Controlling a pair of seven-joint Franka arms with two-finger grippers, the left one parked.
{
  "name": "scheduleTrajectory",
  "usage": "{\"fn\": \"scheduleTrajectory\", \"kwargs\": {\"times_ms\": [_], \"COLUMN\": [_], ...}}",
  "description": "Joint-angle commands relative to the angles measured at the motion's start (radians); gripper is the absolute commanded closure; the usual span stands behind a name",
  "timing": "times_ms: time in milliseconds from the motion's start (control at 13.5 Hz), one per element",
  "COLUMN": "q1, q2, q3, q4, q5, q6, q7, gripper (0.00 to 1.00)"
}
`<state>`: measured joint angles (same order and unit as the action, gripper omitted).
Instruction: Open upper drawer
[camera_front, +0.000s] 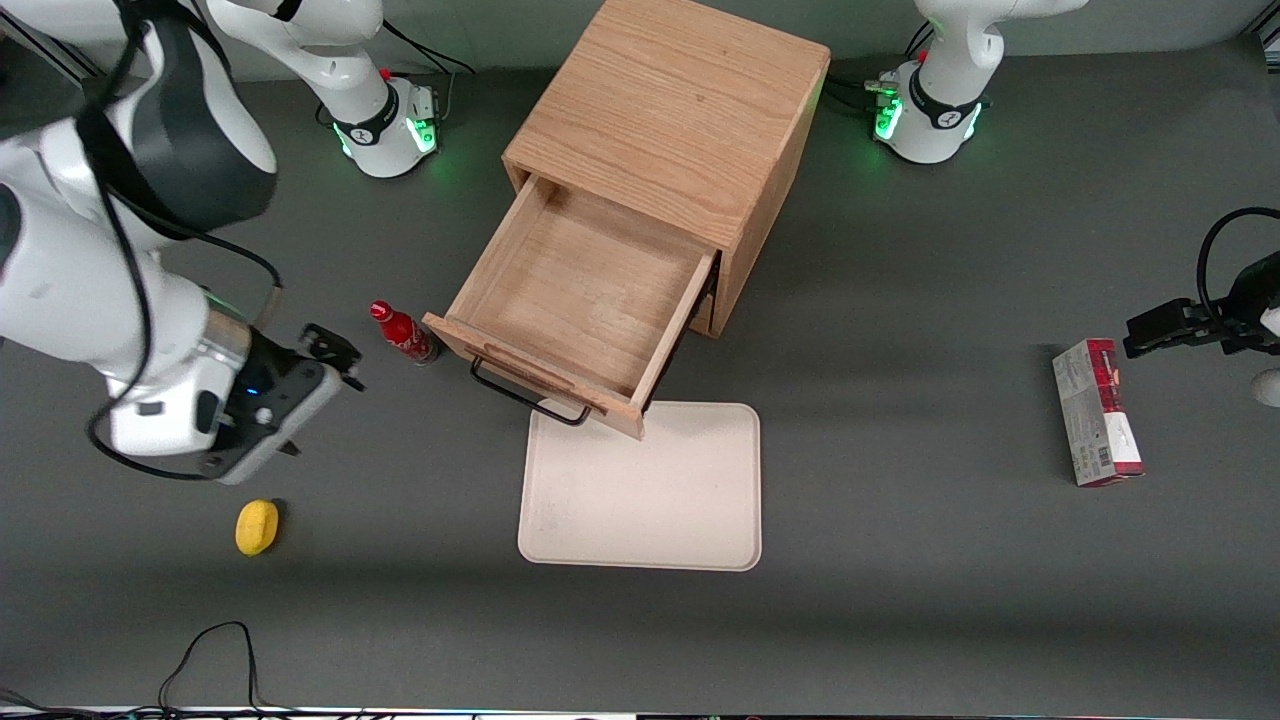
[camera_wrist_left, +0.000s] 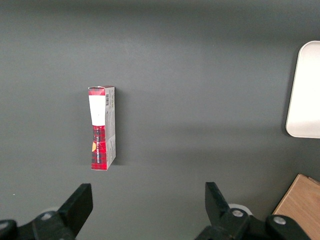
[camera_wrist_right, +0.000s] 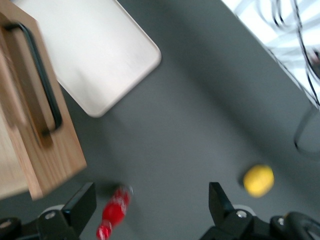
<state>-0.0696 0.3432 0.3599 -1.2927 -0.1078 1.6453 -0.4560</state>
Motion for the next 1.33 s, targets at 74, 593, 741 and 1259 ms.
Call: {"fn": "scheduleTrajectory", "kwargs": {"times_ms": [74, 593, 741, 1259], "q1": [0.005, -0.004, -0.006, -0.006], "q2": [-0.371, -0.642, -0.604, -0.573], "q3": [-0.156, -0.188, -0.194, -0.217], "q4": [-0.411, -0.666, -0.625, -0.593], "q5": [0.124, 0.157, 0.174, 0.172], "q6": [0.013, 0.008, 0.008, 0.004], "q7": [0.294, 0.516, 0.507, 0.502], "gripper": [0.00, 0.00, 0.00, 0.00]}}
